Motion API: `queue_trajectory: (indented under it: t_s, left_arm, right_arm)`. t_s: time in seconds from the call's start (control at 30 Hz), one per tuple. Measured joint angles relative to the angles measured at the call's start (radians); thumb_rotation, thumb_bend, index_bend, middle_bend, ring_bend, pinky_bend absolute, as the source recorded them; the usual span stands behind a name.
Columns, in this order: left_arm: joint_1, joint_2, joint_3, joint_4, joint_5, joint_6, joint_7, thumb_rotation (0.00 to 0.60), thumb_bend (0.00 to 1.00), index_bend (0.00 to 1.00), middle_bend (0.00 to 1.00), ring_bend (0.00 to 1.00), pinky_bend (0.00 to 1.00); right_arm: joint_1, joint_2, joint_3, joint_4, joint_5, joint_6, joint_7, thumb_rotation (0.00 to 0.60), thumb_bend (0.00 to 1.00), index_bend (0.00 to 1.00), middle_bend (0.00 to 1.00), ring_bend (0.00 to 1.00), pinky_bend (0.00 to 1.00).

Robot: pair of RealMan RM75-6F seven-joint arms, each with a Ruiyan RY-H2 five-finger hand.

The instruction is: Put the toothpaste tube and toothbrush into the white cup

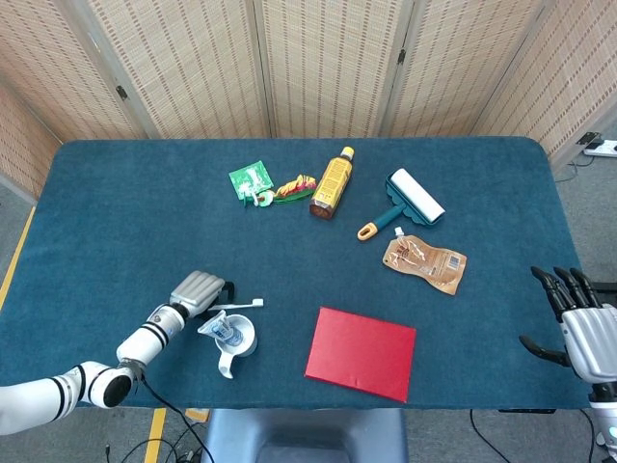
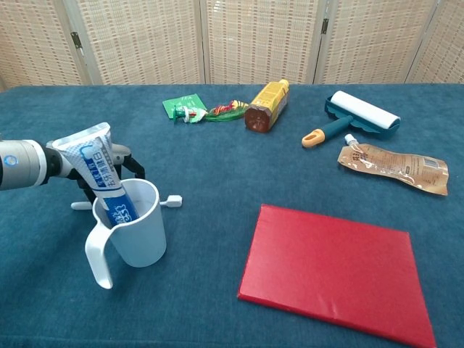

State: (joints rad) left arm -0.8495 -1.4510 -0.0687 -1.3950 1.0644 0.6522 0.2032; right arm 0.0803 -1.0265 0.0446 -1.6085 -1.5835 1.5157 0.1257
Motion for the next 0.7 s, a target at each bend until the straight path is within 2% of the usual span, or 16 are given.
queue_trajectory:
  t_s: [0.17,0.7]
  left_arm:
    - [0.007,-0.025,-0.005,0.018,0.007,0.043,0.002,0.600,0.38,0.47,1.00,0.94,1.00]
    - [0.000,-0.020,0.011,-0.002,0.010,0.026,0.017,0.600,0.38,0.47,1.00,0.94,1.00]
  right_arm:
    - [-0.001,0.000,-0.001,0.001,0.002,-0.001,0.000,0.600,0.05,0.01,0.18,0.10,0.08]
    - [0.000,-0.002,0.000,0.009,0.006,-0.005,0.006,0.600,0.05,0.01,0.18,0.10,0.08]
